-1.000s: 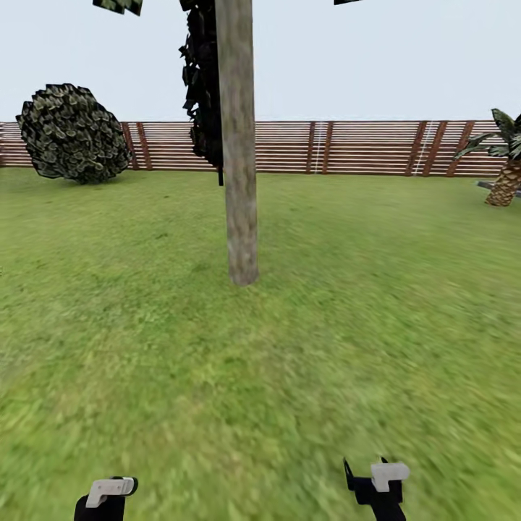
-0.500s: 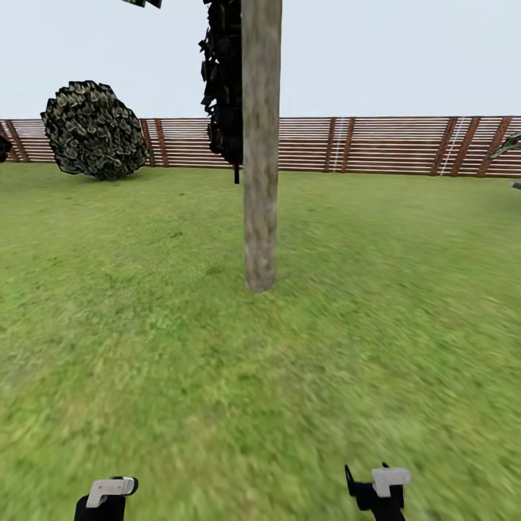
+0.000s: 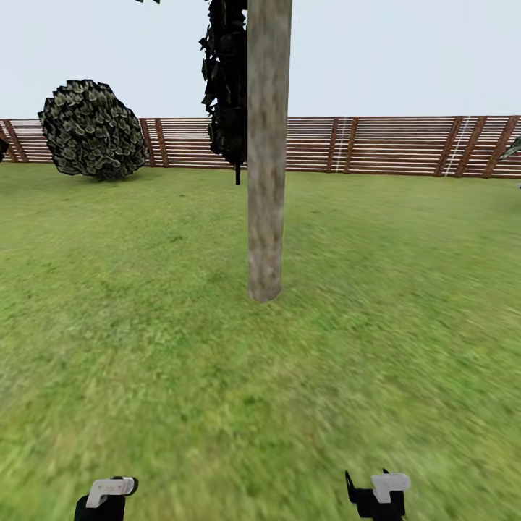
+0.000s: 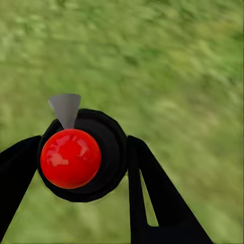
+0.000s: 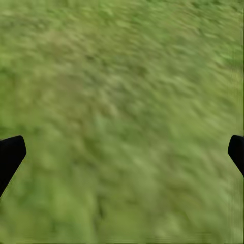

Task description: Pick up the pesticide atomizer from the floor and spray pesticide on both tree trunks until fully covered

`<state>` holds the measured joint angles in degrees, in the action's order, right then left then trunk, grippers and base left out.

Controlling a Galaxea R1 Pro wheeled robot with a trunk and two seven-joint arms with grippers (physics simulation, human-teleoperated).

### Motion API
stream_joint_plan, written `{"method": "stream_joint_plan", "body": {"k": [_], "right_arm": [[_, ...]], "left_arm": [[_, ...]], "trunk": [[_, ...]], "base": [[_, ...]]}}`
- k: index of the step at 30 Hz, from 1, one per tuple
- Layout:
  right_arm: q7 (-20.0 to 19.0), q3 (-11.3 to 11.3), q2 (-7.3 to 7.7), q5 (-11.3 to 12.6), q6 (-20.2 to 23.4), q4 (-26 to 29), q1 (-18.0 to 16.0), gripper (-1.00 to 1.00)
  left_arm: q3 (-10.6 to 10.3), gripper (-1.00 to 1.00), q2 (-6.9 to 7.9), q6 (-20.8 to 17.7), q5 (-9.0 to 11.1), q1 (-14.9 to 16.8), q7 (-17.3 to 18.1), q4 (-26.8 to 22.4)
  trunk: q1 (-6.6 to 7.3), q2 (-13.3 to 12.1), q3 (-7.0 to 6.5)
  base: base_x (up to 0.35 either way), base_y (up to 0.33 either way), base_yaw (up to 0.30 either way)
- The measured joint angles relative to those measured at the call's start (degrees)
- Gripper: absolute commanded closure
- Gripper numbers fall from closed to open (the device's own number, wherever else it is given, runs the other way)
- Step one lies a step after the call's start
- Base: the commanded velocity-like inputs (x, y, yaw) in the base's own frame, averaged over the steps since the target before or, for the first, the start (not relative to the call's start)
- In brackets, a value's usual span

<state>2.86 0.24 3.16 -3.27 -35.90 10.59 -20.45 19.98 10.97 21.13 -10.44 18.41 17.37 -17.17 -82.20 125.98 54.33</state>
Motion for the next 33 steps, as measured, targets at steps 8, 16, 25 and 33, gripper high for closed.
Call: {"method": "stream_joint_plan", "body": {"k": [8, 16, 25, 33], "right_arm": [[0.00, 0.00, 0.00, -0.07, 0.00, 0.00, 0.00, -1.00], [0.00, -0.01, 0.06, -0.06, -0.04, 0.01, 0.01, -1.00], [0.00, 0.00, 0.08, -0.07, -0.04, -0.07, 0.01, -1.00], [0.00, 0.00, 0.08, -0.07, -0.08, -0.09, 0.00, -1.00]], "left_arm": [[-0.01, 1.00, 0.04, 0.00, -0.01, 0.00, 0.00, 0.00], [-0.01, 1.00, 0.04, 0.00, -0.01, 0.01, 0.00, 0.01], [-0.01, 1.00, 0.04, 0.00, -0.01, 0.01, 0.00, 0.01], [-0.01, 1.00, 0.04, 0.00, -0.01, 0.00, 0.00, 0.00]], "trunk": [[0.00, 0.00, 0.00], [0.00, 0.00, -0.02], [0.00, 0.00, -0.21], [0.00, 0.00, -0.23]], "base": [[0.339, 0.000, 0.000], [0.339, 0.000, -0.087], [0.339, 0.000, -0.230], [0.339, 0.000, -0.019]]}}
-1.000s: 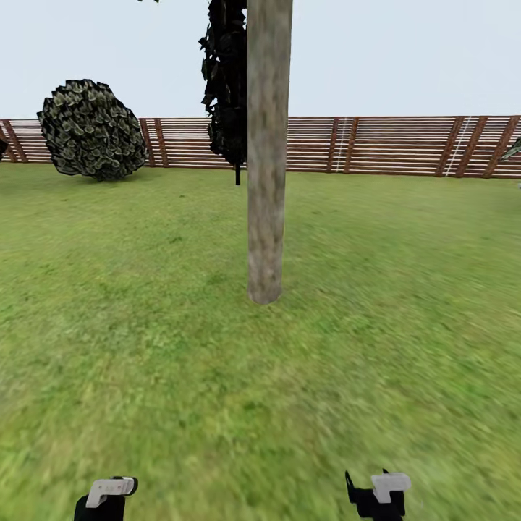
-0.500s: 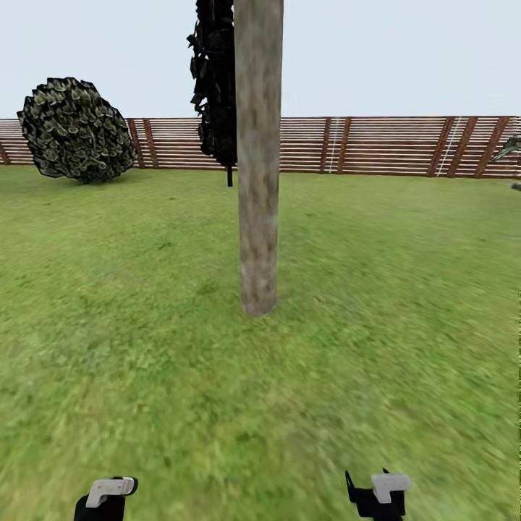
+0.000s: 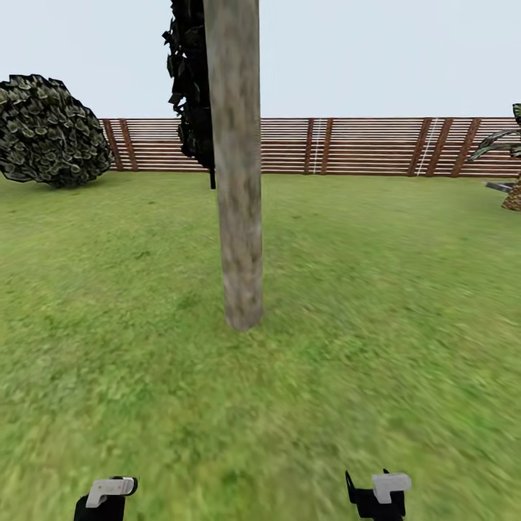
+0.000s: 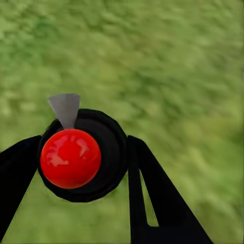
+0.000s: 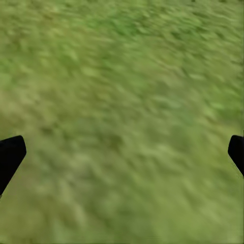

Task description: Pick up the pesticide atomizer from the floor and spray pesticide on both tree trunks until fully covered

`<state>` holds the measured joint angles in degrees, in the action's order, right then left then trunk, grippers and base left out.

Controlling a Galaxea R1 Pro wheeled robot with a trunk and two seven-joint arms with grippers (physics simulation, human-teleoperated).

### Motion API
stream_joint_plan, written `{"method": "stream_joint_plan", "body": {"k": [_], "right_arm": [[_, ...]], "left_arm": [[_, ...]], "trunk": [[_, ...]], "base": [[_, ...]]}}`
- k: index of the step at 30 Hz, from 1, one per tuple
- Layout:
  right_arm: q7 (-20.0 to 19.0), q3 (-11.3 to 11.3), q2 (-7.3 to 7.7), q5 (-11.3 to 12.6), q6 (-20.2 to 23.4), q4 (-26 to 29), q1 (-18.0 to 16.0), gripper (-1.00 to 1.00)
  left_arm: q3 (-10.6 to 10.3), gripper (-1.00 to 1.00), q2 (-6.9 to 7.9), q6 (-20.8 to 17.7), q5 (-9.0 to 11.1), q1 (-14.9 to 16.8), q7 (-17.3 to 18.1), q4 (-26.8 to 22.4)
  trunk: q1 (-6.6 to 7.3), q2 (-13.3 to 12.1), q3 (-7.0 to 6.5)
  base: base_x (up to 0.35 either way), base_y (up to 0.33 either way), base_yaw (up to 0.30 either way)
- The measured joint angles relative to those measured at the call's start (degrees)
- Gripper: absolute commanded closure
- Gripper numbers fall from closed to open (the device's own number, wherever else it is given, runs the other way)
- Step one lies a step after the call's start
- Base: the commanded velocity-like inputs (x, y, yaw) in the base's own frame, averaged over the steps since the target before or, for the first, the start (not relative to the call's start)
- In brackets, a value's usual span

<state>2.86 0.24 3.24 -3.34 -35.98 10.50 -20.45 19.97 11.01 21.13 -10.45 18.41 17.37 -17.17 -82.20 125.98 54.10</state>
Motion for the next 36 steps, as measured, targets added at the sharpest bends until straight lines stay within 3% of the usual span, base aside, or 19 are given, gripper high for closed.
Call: {"method": "stream_joint_plan", "body": {"k": [7, 12, 15, 20, 30, 33, 36], "right_arm": [[0.15, -0.16, 0.14, 0.08, -0.02, -0.24, 0.00, -1.00], [0.23, -0.21, 2.27, 0.19, -0.05, -0.31, 0.00, -1.00], [0.23, -0.18, 2.61, 0.17, -0.02, -0.37, 0.00, -1.00], [0.14, -0.14, 2.42, 0.14, -0.01, -0.43, 0.00, -1.00], [0.14, -0.06, 1.95, 0.15, 0.07, -0.43, 0.00, -1.00], [-0.07, 0.00, 1.94, 0.09, 0.10, -0.13, 0.00, -1.00], [-0.23, 0.07, 1.94, 0.00, 0.15, 0.81, 0.00, -1.00]], "left_arm": [[0.00, 1.00, 0.00, -0.02, 0.07, 0.00, 0.04, -0.02], [0.05, 1.00, -0.04, 0.07, 0.10, 0.00, 0.26, 0.20], [0.86, 1.00, 0.15, 0.08, 0.49, 0.00, 0.30, 0.18], [3.13, 1.00, 0.32, 0.17, 1.95, 0.00, 0.92, 0.54], [3.54, 1.00, 0.10, 0.17, 2.09, -0.09, 0.29, 0.63], [2.23, 1.00, 0.03, -0.17, 1.12, -0.05, 0.71, 0.15], [-0.05, 1.00, -0.03, -0.40, -1.30, 0.08, 0.76, -0.02]], "trunk": [[0.00, 0.00, 0.00], [0.00, 0.00, 0.00], [0.00, 0.00, 0.00], [0.00, 0.00, 0.00], [0.00, 0.00, 0.00], [-0.03, 0.00, 0.00], [-0.03, 0.00, 0.00]], "base": [[0.339, 0.000, 0.000], [0.339, 0.000, 0.000], [0.339, 0.000, 0.000], [0.339, 0.000, 0.000], [0.310, -0.047, 0.000], [0.053, -0.025, 0.000], [0.015, -0.007, 0.000]]}}
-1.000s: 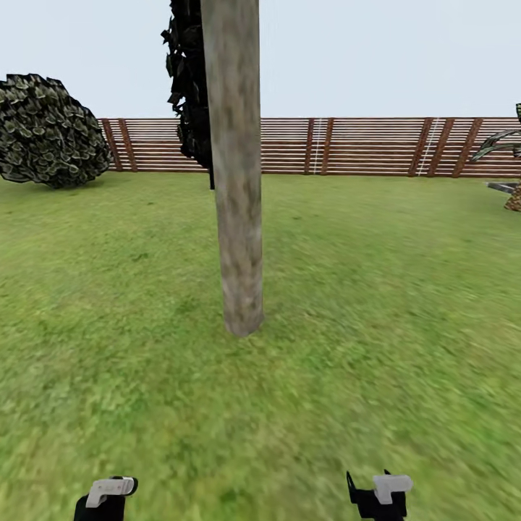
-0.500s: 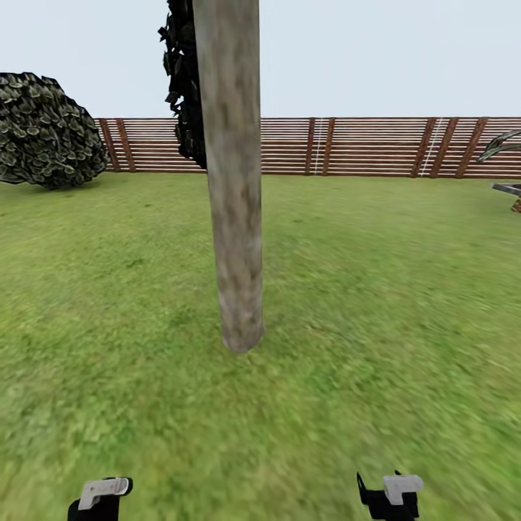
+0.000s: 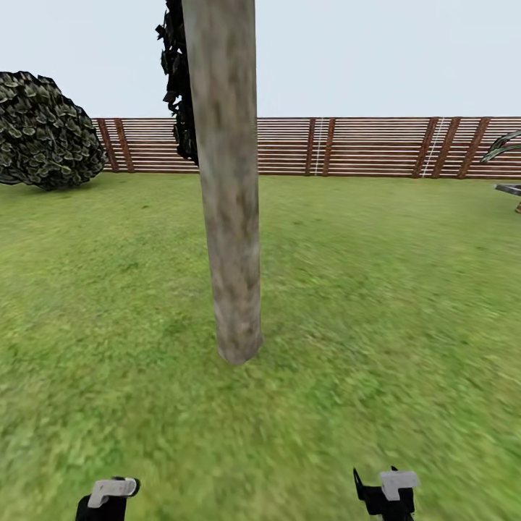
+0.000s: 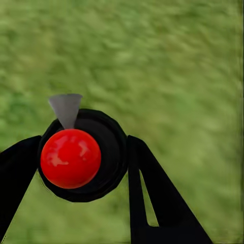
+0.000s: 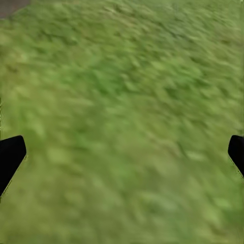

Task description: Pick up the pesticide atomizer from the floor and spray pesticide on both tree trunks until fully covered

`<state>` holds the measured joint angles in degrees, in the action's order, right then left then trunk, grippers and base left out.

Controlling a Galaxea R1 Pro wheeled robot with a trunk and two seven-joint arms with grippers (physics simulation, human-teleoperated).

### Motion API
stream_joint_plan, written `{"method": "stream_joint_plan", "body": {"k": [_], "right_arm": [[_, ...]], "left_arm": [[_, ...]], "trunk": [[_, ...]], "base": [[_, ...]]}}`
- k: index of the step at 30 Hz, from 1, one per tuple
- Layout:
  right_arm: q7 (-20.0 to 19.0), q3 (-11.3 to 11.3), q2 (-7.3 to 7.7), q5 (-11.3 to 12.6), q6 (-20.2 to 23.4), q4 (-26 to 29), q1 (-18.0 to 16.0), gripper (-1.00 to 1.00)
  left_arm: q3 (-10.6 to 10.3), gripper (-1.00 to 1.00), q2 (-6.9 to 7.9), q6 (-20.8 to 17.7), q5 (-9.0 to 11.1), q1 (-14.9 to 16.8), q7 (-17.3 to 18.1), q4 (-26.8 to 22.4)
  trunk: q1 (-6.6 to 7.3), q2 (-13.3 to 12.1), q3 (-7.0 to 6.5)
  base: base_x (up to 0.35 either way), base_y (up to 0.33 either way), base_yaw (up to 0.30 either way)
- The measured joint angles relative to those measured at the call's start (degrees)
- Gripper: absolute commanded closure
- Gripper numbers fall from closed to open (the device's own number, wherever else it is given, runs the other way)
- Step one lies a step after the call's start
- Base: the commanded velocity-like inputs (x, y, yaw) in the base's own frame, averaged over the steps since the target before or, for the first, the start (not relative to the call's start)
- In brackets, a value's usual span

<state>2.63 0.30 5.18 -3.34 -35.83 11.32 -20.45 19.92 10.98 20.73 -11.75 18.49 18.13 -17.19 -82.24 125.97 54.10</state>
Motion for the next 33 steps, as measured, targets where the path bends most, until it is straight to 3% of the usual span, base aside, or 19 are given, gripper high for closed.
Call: {"method": "stream_joint_plan", "body": {"k": [4, 5, 6, 7, 8, 10, 13, 14, 15, 16, 17, 19, 23, 28, 33], "right_arm": [[-0.80, 0.08, 0.16, -2.48, 0.18, 5.13, -0.01, -1.00], [-3.72, 0.24, 0.37, -7.98, 1.74, 8.89, -0.03, -1.00], [-5.52, 0.24, 0.42, -10.79, 3.25, 10.30, -0.01, -1.00], [-12.95, 0.29, 0.40, -17.53, 9.17, 12.54, -1.00, -1.00], [-14.26, 0.25, 0.39, -18.36, 9.92, 12.74, -1.43, -1.00], [-18.87, 0.25, 0.38, -20.31, 11.39, 13.04, -3.33, -1.00], [-25.46, 0.25, 0.35, -22.04, 12.35, 13.16, -6.42, -1.00], [-35.87, 0.30, 0.12, -23.84, 14.07, 13.29, -10.12, -1.00], [-37.56, 0.27, 0.07, -24.07, 15.17, 13.51, -11.23, -1.00], [-38.83, 0.35, 0.03, -24.27, 16.67, 14.23, -11.64, -1.00], [-39.20, 0.39, 0.00, -24.32, 17.13, 14.53, -11.72, -1.00], [-40.69, 0.46, -0.10, -24.47, 18.31, 15.34, -11.94, -1.00], [-42.83, 0.83, -0.43, -24.79, 18.81, 15.87, -12.02, -1.00], [-44.46, 2.43, -2.06, -25.03, 20.24, 17.47, -12.14, -1.00], [-43.71, 1.35, -3.68, -24.62, 18.59, 17.04, -12.14, -1.00]], "left_arm": [[-3.69, 1.00, 0.43, -0.65, -4.04, 0.48, 0.59, -0.02], [-4.41, 1.00, 0.44, -2.52, -5.42, 1.39, 1.44, -0.28], [-4.50, 1.00, 0.42, -4.30, -6.13, 2.43, 1.97, -0.52], [-5.16, 1.00, 0.16, -9.41, -12.25, 6.19, 7.95, 0.31], [-4.61, 1.00, 0.14, -10.19, -12.82, 8.09, 9.76, -1.19], [-4.70, 1.00, -0.06, -11.18, -18.10, 10.29, 16.62, -1.60], [-4.63, 1.00, -0.24, -11.90, -23.90, 13.56, 23.80, -1.84], [-5.01, 1.00, -0.61, -12.17, -30.18, 17.09, 30.42, -1.41], [-4.52, 1.00, -0.66, -12.56, -30.97, 18.24, 32.24, -1.97], [-4.71, 1.00, -0.70, -12.56, -33.34, 19.00, 34.75, -1.99], [-4.73, 1.00, -0.72, -12.62, -34.12, 19.26, 35.59, -2.00], [-4.73, 1.00, -1.30, -12.78, -37.51, 20.13, 38.07, -2.02], [-4.73, 1.00, -2.77, -12.81, -40.58, 20.81, 39.22, -2.03], [-6.44, 1.00, -4.40, -12.80, -40.09, 19.51, 37.95, -2.49], [-4.82, 1.00, -5.84, -12.17, -39.87, 19.38, 37.28, -1.75]], "trunk": [[0.00, 0.00, 0.00], [0.00, 0.00, -0.01], [0.00, 0.00, -0.01], [-0.01, -0.01, -0.01], [0.00, 0.00, -0.01], [0.00, 0.00, -0.01], [0.00, 0.00, -0.02], [-0.01, -0.01, -0.01], [0.00, 0.00, -0.02], [0.00, 0.00, -0.01], [0.00, 0.00, 0.00], [0.00, 0.00, 0.00], [0.00, 0.00, 0.00], [0.00, 0.00, 0.00], [0.00, 0.00, 0.00]], "base": [[0.003, -0.001, 0.000], [0.000, 0.000, 0.000], [0.000, 0.000, 0.000], [0.000, 0.000, 0.000], [0.000, 0.000, 0.000], [0.000, 0.000, 0.000], [0.000, 0.000, 0.000], [0.000, 0.000, 0.000], [0.000, 0.000, 0.000], [0.000, 0.000, 0.000], [0.000, 0.000, 0.000], [0.000, 0.000, 0.000], [0.000, 0.000, 0.000], [0.000, 0.000, 0.000], [0.000, 0.000, 0.000]]}}
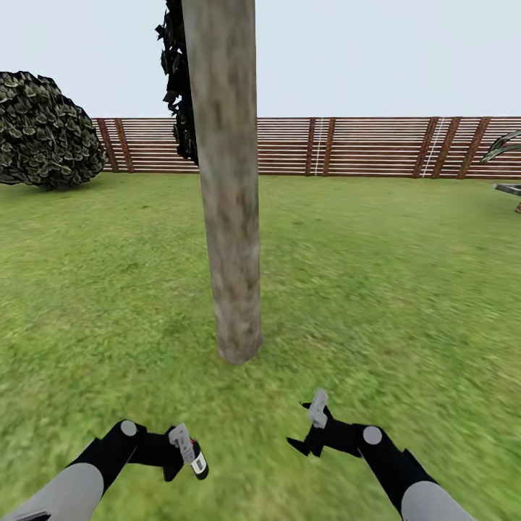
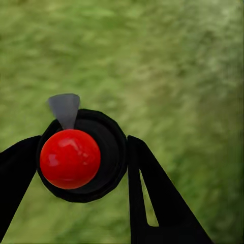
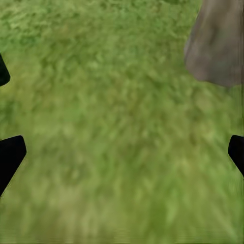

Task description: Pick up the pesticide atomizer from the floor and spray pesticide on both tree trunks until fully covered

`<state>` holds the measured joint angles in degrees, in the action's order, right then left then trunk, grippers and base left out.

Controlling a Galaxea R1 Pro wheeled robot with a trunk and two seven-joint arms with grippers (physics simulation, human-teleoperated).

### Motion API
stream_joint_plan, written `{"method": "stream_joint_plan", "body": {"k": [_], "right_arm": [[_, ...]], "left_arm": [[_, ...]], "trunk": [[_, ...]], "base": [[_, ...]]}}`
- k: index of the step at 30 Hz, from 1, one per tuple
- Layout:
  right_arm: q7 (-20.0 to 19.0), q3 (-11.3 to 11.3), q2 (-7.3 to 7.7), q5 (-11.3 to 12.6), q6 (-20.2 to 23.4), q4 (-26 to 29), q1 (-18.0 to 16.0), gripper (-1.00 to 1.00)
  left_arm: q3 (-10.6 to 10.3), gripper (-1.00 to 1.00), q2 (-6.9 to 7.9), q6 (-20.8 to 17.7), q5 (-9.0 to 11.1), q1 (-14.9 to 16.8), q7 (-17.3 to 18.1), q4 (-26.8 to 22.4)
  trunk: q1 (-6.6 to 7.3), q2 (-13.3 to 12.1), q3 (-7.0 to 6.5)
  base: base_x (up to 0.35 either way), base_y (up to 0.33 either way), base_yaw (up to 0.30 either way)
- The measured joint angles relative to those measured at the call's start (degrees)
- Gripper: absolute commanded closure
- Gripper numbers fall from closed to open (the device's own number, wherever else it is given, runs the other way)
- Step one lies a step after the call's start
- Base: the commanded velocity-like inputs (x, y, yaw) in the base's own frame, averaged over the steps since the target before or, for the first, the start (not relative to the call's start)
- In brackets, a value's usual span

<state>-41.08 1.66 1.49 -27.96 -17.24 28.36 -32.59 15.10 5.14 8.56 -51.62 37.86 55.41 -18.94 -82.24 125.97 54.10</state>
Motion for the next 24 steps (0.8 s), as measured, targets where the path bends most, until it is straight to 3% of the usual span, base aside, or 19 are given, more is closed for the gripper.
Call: {"method": "stream_joint_plan", "body": {"k": [3, 4, 11, 19, 20, 24], "right_arm": [[-0.90, -0.90, -0.96, -0.11, -0.09, 0.97, -0.04, -1.00], [-1.20, -1.19, -1.28, -0.10, -0.08, 1.29, -0.05, 1.00], [-3.42, 0.74, -1.82, -0.09, 1.77, 3.54, -0.09, 1.00], [-5.97, 3.30, -2.32, 0.05, 4.34, 6.10, -0.09, 1.00], [-12.79, 6.56, -2.56, 0.08, 5.52, 8.92, -0.09, 1.00], [-13.36, 7.02, -4.80, 0.01, 5.65, 9.37, -0.09, 1.00]], "left_arm": [[0.78, 1.00, -0.96, -0.02, -0.37, 0.04, -0.98, 0.10], [0.77, 1.00, -1.29, -0.05, -0.45, 0.06, -1.30, 0.09], [0.72, 1.00, -3.57, -0.51, -1.18, 0.69, -1.45, 0.06], [0.73, 1.00, -6.17, -0.54, -3.71, 0.94, -1.26, 0.10], [0.74, 1.00, -7.73, -0.49, -5.22, 0.93, -1.26, 0.11], [0.75, 1.00, -9.64, -0.85, -7.72, 1.03, -1.52, 0.08]], "trunk": [[0.00, 0.00, 0.00], [0.00, 0.00, 0.00], [0.00, 0.00, 0.00], [0.00, 0.00, 0.00], [0.00, 0.00, 0.00], [0.00, 0.00, 0.00]], "base": [[0.000, 0.000, 0.000], [0.000, 0.000, 0.000], [0.000, 0.000, 0.000], [0.000, 0.000, 0.000], [0.000, 0.000, 0.000], [0.000, 0.000, 0.000]]}}
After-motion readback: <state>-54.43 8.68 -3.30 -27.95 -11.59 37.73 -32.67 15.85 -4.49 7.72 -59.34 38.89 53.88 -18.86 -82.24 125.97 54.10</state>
